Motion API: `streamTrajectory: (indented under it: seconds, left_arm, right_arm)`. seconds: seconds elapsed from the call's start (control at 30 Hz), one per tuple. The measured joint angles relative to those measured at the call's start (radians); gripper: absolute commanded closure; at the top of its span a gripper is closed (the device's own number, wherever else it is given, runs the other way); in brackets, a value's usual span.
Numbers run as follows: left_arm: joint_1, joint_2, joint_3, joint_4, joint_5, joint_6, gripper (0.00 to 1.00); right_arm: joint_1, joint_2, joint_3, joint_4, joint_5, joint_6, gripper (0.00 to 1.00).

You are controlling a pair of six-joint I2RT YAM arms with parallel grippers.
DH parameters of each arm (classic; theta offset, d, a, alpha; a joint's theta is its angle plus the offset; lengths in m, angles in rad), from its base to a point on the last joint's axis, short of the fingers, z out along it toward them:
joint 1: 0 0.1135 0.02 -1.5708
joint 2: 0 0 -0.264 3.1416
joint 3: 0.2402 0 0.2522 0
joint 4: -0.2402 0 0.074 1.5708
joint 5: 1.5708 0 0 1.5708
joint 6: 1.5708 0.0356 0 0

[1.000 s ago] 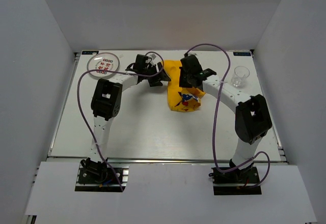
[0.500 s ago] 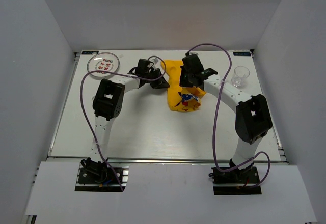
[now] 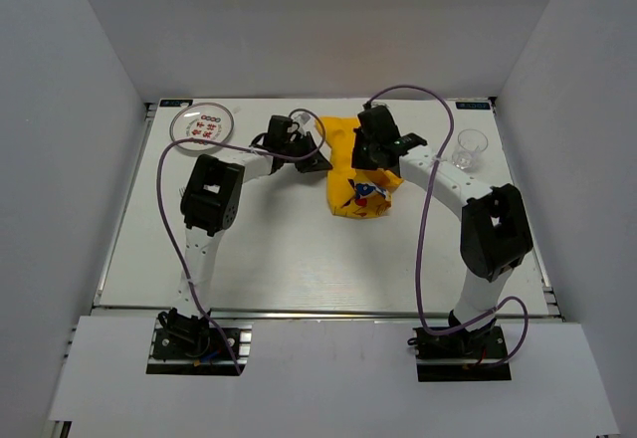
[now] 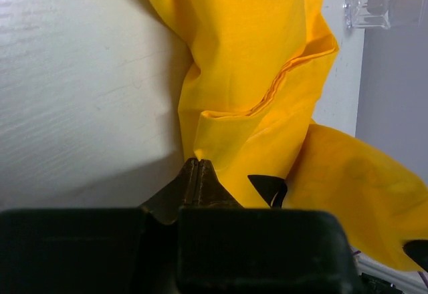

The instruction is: Set the dinner table for one person

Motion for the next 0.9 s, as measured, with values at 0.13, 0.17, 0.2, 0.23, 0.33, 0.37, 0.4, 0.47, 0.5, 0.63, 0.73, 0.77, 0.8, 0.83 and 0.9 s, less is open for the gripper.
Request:
streamTrajectory:
  seconds: [0.13, 0.17, 0.2, 0.23, 0.33, 0.37, 0.4, 0.47, 0.5, 0.63, 0.73, 0.77, 0.8, 0.83, 0.9]
  left_arm:
    - [0.012, -0.045, -0.060, 0.010, -0.002, -0.014, 1.00]
    - [0.014, -0.057, -0.063, 0.005, -0.004, -0.016, 1.00]
    - [0.017, -0.073, -0.063, -0.002, -0.010, -0.017, 1.00]
    - [0.019, -0.092, -0.063, -0.010, -0.015, -0.016, 1.00]
    - [0.025, -0.166, -0.039, -0.058, -0.037, -0.014, 1.00]
    - [0.026, -0.186, -0.016, -0.078, -0.046, -0.011, 1.00]
    - [0.028, -0.206, 0.025, -0.112, -0.059, -0.008, 1.00]
    - [0.031, -0.245, 0.116, -0.167, -0.108, -0.004, 1.00]
    - [0.035, -0.276, 0.147, -0.198, -0.141, -0.005, 1.00]
    - [0.081, -0.506, 0.166, -0.351, -0.355, -0.013, 1.00]
    - [0.131, -0.706, 0.166, -0.467, -0.538, -0.016, 1.00]
    - [0.146, -0.773, 0.164, -0.499, -0.593, -0.018, 1.00]
    - [0.157, -0.840, 0.157, -0.521, -0.639, -0.019, 1.00]
    - [0.161, -0.910, 0.145, -0.540, -0.677, -0.023, 1.00]
    - [0.157, -1.046, 0.121, -0.583, -0.724, -0.032, 1.00]
  right_arm:
    - [-0.024, -0.016, -0.047, 0.016, -0.035, 0.010, 1.00]
    - [-0.031, -0.025, -0.057, 0.016, -0.042, 0.012, 1.00]
    - [-0.040, -0.036, -0.065, 0.016, -0.055, 0.014, 1.00]
    - [-0.048, -0.048, -0.066, 0.016, -0.069, 0.014, 1.00]
    - [-0.082, -0.076, -0.024, 0.005, -0.131, 0.003, 1.00]
    - [-0.094, -0.076, 0.012, 0.000, -0.156, -0.002, 1.00]
    - [-0.106, -0.076, 0.056, -0.014, -0.176, -0.005, 1.00]
    - [-0.133, -0.090, 0.130, -0.027, -0.188, -0.012, 1.00]
    - [-0.146, -0.112, 0.148, -0.028, -0.175, -0.014, 1.00]
    - [-0.217, -0.325, 0.092, -0.071, -0.055, -0.029, 1.00]
    - [-0.266, -0.573, -0.014, -0.119, 0.036, -0.035, 1.00]
    - [-0.269, -0.637, -0.031, -0.135, 0.050, -0.034, 1.00]
    - [-0.269, -0.697, -0.045, -0.150, 0.055, -0.034, 1.00]
    - [-0.269, -0.754, -0.049, -0.171, 0.053, -0.033, 1.00]
    - [-0.266, -0.832, -0.038, -0.212, 0.039, -0.027, 1.00]
